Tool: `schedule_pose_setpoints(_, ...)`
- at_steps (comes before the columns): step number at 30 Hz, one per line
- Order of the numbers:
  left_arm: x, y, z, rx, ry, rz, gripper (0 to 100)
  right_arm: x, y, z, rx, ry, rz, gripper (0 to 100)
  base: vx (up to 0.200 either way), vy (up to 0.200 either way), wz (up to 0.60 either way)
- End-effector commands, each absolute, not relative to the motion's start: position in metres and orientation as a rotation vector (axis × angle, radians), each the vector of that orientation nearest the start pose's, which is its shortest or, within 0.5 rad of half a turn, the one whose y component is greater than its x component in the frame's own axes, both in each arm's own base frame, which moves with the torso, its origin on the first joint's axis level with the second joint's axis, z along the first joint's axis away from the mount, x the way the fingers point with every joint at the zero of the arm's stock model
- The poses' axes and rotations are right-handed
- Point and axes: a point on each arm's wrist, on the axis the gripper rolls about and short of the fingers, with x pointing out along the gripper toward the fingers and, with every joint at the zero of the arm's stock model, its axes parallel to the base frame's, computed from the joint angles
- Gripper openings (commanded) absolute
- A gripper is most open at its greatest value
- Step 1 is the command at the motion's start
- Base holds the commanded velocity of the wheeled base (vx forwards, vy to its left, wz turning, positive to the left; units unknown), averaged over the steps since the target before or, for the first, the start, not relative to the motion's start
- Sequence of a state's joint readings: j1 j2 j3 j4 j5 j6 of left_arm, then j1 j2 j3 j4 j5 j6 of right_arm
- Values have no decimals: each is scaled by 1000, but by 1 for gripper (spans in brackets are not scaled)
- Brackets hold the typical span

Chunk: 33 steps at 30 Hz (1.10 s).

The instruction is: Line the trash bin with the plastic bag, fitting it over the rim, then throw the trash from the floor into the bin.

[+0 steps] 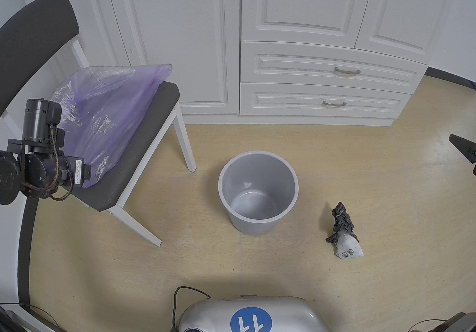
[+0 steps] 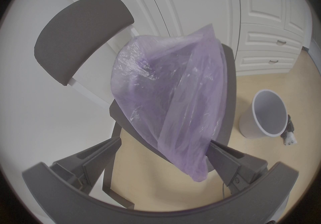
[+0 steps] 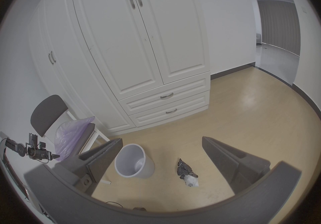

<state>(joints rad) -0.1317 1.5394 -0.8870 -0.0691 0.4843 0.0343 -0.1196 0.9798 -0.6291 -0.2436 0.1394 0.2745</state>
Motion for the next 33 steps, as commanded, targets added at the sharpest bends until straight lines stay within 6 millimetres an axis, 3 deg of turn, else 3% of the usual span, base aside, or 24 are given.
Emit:
schedule_pose_setpoints(1,242,-21,218,180,496,315,100,123,-13,248,289,107,-4,100,0,0,0)
schedule_pose_setpoints(9,250,-22,215,182,503,311,100,124,-13,249,286,93,7,100,0,0,0)
schedule_pose_setpoints(11,264,-25,207,193,534,315,100,125,-13,249,286,91,11,100,0,0,0)
schedule_pose_setpoints(16,272,-37,198,231,560,302,100,125,-13,249,285,89,13,100,0,0,0)
schedule_pose_setpoints(22,271,-40,194,318,579,329,100,125,-13,249,285,89,11,100,0,0,0)
schedule_pose_setpoints(33,273,-32,196,322,579,381,100,125,-13,247,287,99,13,100,0,0,0)
